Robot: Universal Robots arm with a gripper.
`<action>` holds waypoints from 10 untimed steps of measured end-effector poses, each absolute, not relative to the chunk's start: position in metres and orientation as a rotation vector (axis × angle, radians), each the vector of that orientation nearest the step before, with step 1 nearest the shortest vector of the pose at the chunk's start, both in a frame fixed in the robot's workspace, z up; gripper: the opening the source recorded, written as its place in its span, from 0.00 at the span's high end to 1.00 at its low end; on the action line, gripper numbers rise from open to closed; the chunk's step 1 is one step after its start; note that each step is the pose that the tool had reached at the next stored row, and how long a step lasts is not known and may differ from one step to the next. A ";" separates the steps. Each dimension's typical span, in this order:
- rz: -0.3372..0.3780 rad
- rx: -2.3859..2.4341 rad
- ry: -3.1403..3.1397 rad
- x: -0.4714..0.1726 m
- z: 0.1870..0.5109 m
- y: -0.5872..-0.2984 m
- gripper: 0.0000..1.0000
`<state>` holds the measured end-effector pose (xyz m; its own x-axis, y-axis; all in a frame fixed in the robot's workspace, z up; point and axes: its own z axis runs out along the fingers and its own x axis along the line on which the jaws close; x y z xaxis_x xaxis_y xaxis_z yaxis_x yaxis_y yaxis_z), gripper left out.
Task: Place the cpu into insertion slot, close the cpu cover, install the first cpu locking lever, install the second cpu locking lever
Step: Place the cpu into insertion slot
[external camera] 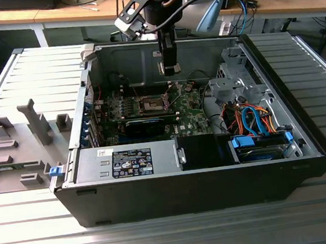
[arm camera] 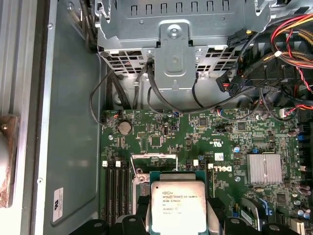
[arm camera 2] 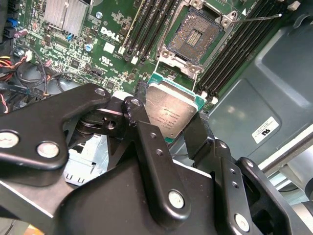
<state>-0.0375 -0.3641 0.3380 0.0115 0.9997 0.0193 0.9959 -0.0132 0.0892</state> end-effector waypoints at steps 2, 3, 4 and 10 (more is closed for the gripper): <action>0.118 2.199 2.170 -0.037 0.338 -0.364 0.45; 0.118 2.200 2.169 -0.037 0.338 -0.364 0.45; 0.118 2.201 2.168 -0.037 0.338 -0.364 0.45; 0.118 2.204 2.165 -0.037 0.338 -0.364 0.45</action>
